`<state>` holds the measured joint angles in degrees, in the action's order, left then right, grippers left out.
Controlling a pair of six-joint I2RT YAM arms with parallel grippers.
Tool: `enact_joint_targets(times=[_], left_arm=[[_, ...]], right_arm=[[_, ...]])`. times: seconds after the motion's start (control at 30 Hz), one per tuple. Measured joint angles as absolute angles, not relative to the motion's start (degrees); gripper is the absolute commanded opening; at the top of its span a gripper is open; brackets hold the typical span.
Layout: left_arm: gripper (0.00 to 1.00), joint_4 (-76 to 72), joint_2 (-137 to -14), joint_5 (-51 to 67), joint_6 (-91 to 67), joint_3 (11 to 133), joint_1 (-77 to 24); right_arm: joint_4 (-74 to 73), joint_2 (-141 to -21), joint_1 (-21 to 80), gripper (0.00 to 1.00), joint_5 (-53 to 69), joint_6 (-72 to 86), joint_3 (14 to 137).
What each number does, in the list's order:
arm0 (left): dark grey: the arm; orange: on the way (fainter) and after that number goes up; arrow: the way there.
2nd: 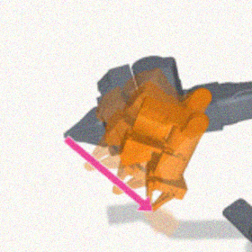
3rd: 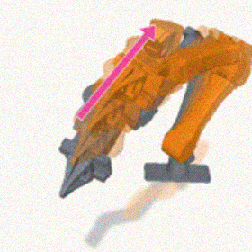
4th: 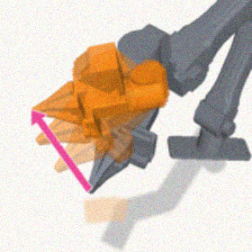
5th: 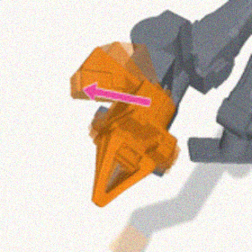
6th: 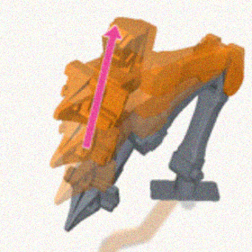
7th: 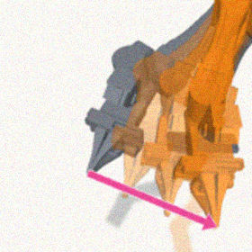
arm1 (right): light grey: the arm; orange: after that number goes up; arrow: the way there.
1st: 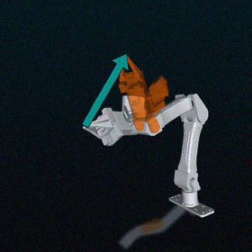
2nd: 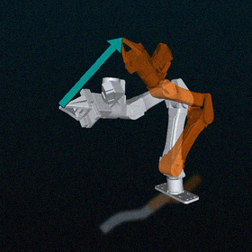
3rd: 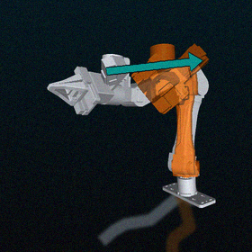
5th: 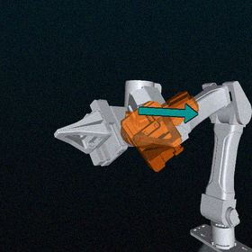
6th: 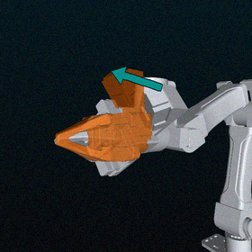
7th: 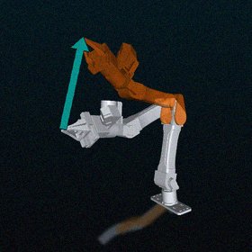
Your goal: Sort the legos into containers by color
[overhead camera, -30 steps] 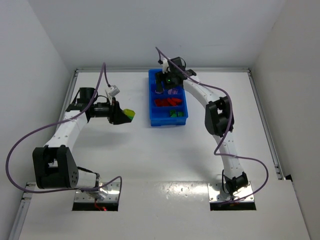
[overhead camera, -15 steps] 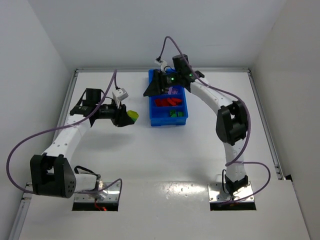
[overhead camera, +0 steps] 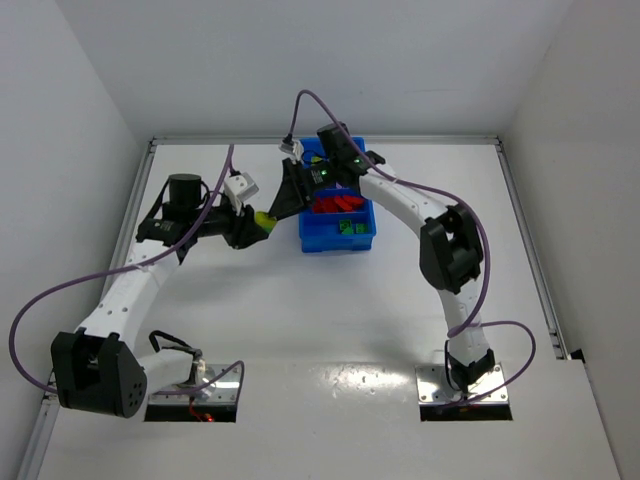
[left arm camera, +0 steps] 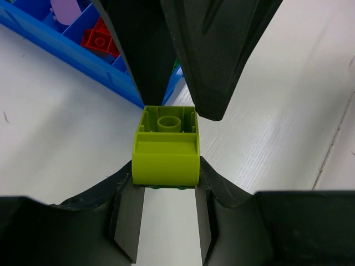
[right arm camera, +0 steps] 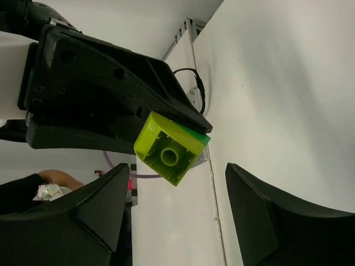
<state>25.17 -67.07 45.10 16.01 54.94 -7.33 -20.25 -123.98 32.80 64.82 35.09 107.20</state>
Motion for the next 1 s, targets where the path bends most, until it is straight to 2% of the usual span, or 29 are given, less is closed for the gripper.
enact_joint_targets(times=[0.13, 0.53, 0.67, 0.7, 0.77, 0.8, 0.87, 1.0], left_arm=[[0.07, 24.91, -67.07, 44.62, 15.79, 54.87, -7.77], [0.07, 24.23, -67.07, 43.81, 15.77, 54.87, -8.34], [0.07, 24.12, -67.07, 43.57, 15.77, 54.72, -8.45], [0.07, 23.94, -67.05, 43.53, 15.77, 54.68, -8.54], [0.07, 24.01, -67.05, 42.96, 15.79, 54.43, -8.56], [0.07, 23.92, -67.05, 42.65, 15.81, 54.28, -8.56], [0.07, 23.9, -67.05, 42.5, 15.75, 54.11, -8.62], [0.07, 23.51, -67.05, 42.15, 15.55, 53.89, -8.67]], right_arm=[[-21.15, -124.27, 32.88, 0.75, 65.04, 34.33, 107.2], [-21.65, -126.13, 35.46, 0.76, 65.19, 34.09, 110.26], [-21.67, -126.3, 35.75, 0.54, 64.99, 33.98, 110.52], [-21.74, -126.45, 35.68, 0.4, 64.69, 33.95, 110.52], [-22.26, -126.74, 35.51, 0.23, 64.4, 34.41, 110.5], [-22.37, -126.82, 35.51, 0.08, 64.31, 34.3, 110.52], [-22.72, -126.85, 35.51, 0.0, 64.1, 34.24, 110.52], [-22.76, -126.85, 35.09, 0.0, 63.86, 34.04, 110.52]])
